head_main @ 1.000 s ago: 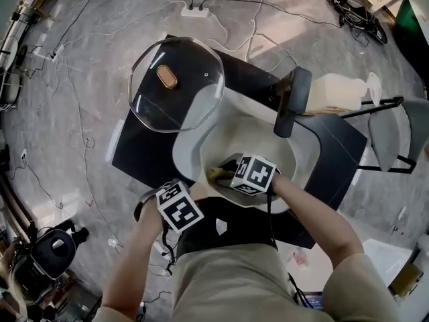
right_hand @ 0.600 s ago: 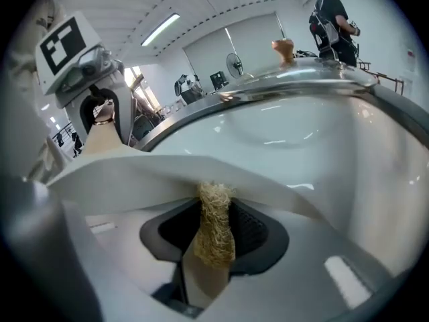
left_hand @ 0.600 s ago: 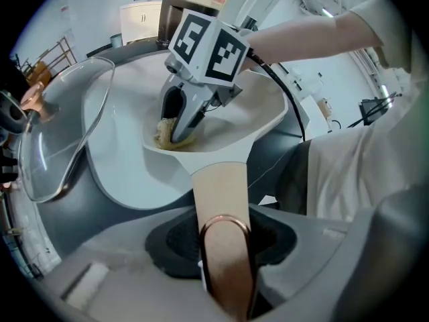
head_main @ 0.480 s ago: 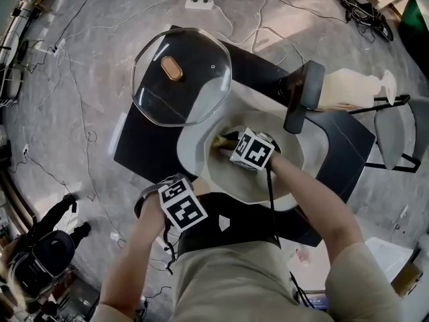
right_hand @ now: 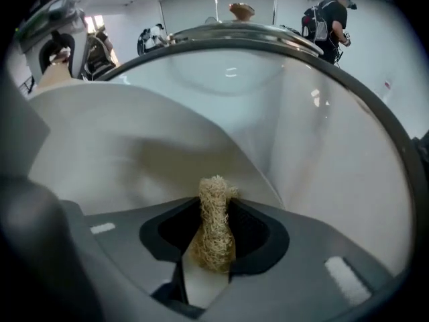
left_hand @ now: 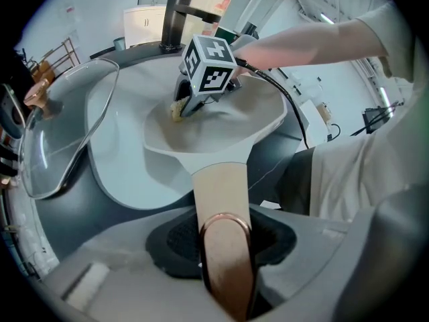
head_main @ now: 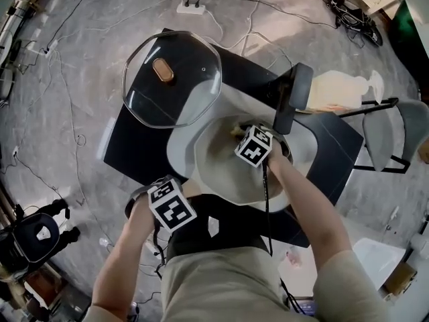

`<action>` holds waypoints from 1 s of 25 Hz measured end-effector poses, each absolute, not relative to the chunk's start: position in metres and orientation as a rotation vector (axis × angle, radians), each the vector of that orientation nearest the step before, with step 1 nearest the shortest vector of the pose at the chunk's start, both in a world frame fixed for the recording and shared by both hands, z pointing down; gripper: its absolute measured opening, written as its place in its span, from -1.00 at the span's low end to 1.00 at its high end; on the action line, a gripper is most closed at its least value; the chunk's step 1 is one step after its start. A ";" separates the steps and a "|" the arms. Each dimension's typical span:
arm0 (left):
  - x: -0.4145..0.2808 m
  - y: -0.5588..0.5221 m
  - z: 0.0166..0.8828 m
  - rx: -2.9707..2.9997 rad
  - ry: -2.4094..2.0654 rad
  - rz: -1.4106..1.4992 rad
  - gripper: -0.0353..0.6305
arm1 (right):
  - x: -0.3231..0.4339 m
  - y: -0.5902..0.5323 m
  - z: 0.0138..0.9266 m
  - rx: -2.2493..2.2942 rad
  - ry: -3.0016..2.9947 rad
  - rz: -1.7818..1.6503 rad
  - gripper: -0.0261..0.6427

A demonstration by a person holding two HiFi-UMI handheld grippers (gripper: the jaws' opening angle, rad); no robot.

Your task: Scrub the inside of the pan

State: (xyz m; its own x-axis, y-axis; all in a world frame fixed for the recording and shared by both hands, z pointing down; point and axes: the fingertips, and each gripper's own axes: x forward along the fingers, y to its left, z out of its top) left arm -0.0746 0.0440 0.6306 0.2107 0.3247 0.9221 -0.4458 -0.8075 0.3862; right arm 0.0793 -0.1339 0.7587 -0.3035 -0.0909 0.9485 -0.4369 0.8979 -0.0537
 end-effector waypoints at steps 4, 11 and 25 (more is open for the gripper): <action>-0.072 0.042 0.631 1.901 -0.107 1.685 -0.43 | 0.119 -0.126 0.759 0.387 -1.681 0.270 -0.50; -0.067 0.038 0.629 1.863 -0.114 1.688 -0.46 | 0.169 -0.050 0.740 0.133 -1.417 0.388 -0.51; -0.065 0.036 0.628 1.870 -0.110 1.709 -0.46 | 0.057 0.036 0.656 -0.155 -1.637 1.058 -0.52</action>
State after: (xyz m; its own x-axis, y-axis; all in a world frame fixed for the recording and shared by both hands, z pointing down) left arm -0.0647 0.0363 0.6279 0.1686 0.3255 0.9304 -0.4421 -0.8186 0.3665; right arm 0.0567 0.0362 0.6561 -0.3666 0.5928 0.7171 -0.4103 0.5888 -0.6964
